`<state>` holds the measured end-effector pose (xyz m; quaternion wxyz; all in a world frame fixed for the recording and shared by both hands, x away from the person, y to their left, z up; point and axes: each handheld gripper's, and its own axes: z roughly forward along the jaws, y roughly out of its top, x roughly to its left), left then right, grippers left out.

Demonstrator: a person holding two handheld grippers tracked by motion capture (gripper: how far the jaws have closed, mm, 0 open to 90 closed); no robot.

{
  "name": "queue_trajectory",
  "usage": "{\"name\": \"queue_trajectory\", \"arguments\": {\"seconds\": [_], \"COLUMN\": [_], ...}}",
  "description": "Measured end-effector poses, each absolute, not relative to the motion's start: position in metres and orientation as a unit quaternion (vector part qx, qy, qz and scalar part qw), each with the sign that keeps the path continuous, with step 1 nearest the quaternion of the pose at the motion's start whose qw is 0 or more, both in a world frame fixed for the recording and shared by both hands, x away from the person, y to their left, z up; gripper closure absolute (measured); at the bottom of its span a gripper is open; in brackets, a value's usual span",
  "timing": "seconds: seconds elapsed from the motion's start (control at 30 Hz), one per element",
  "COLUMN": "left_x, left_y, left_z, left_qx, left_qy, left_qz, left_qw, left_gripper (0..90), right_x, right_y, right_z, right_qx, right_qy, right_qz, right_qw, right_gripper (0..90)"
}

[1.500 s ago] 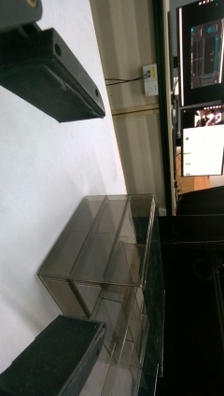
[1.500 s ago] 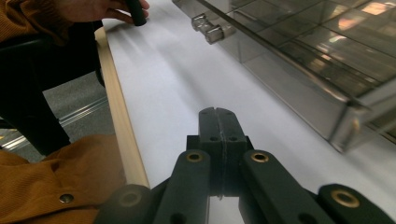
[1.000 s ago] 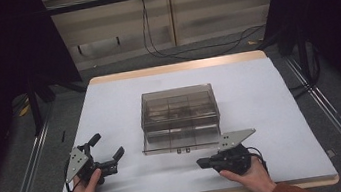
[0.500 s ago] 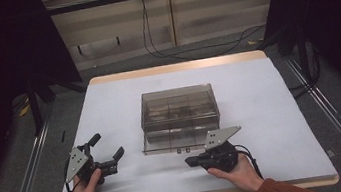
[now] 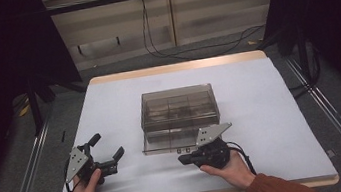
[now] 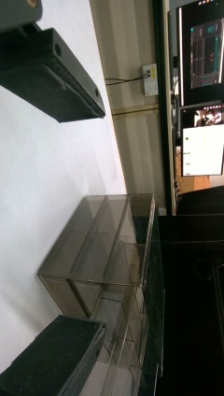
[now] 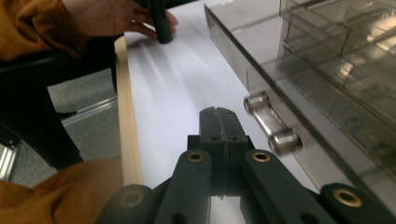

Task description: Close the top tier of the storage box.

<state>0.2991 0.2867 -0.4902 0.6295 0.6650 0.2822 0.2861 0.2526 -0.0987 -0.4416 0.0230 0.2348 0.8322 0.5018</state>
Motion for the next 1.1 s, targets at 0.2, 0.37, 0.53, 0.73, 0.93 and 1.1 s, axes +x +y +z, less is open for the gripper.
{"name": "queue_trajectory", "arguments": {"seconds": [0.2, 0.37, 0.53, 0.73, 0.93, 1.1], "left_x": [0.299, 0.299, 0.299, 0.299, 0.299, 0.299], "left_y": [0.286, 0.286, 0.286, 0.285, 0.286, 0.286], "left_z": [-0.491, -0.49, -0.49, -0.491, -0.49, -0.49], "left_qx": [0.661, 0.664, 0.664, 0.661, 0.665, 0.661], "left_qy": [0.285, 0.284, 0.283, 0.286, 0.283, 0.285], "left_qz": [0.28, 0.282, 0.284, 0.279, 0.284, 0.282], "left_qw": [0.635, 0.632, 0.631, 0.636, 0.631, 0.634], "left_gripper": [0.7, 0.7, 0.7, 0.7, 0.7, 0.7], "right_x": [0.255, 0.256, 0.256, 0.259, 0.26, 0.261], "right_y": [-0.093, -0.098, -0.104, -0.106, -0.106, -0.107], "right_z": [-0.442, -0.445, -0.448, -0.448, -0.448, -0.449], "right_qx": [0.231, 0.241, 0.248, 0.253, 0.257, 0.258], "right_qy": [0.834, 0.833, 0.833, 0.831, 0.83, 0.829], "right_qz": [0.5, 0.496, 0.493, 0.494, 0.493, 0.495], "right_qw": [0.025, 0.031, 0.032, 0.034, 0.034, 0.033], "right_gripper": [90.0, 90.0, 90.0, 90.0, 90.0, 90.0]}}
